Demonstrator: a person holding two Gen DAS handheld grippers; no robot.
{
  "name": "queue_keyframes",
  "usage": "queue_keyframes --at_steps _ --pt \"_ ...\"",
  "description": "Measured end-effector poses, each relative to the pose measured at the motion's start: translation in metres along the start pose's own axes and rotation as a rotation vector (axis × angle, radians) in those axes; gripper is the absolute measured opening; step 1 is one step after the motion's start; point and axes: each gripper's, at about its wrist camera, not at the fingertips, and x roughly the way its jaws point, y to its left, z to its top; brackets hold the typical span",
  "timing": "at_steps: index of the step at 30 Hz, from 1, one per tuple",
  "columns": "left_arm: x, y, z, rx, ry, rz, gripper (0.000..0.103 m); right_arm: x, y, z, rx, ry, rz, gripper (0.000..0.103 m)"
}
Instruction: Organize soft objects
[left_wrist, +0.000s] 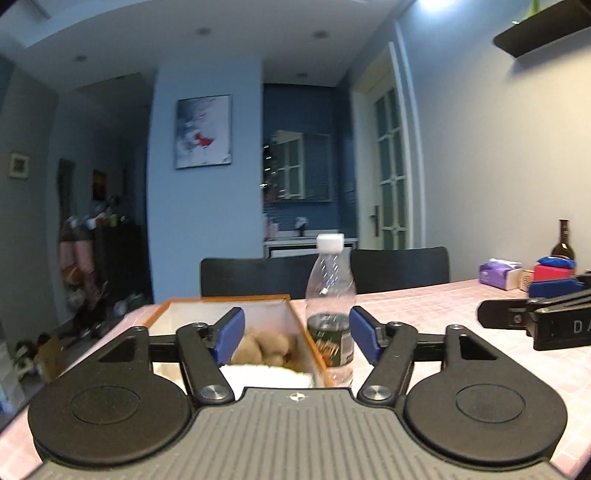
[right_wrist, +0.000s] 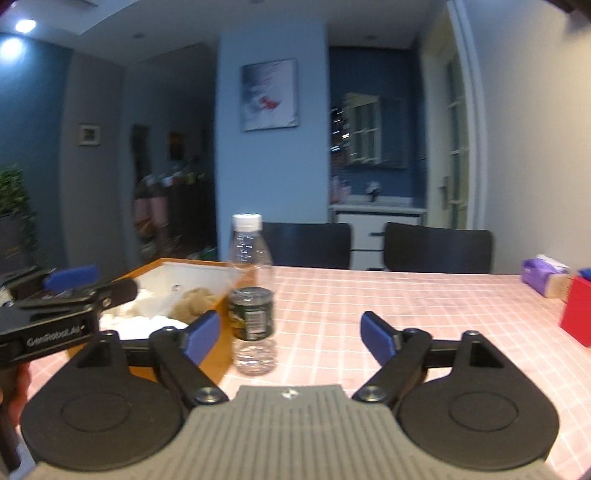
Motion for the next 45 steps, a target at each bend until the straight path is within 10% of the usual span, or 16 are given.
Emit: queue_keyframes --at_steps 17,45 --pt "-0.013 -0.006 -0.045 0.018 0.121 0.08 0.097 0.008 0.005 -0.074 0.069 0.107 -0.035 0.096" --pt "-0.016 -0.01 -0.051 -0.006 0.144 0.103 0.097 0.004 0.005 -0.08 0.073 0.085 -0.05 0.098"
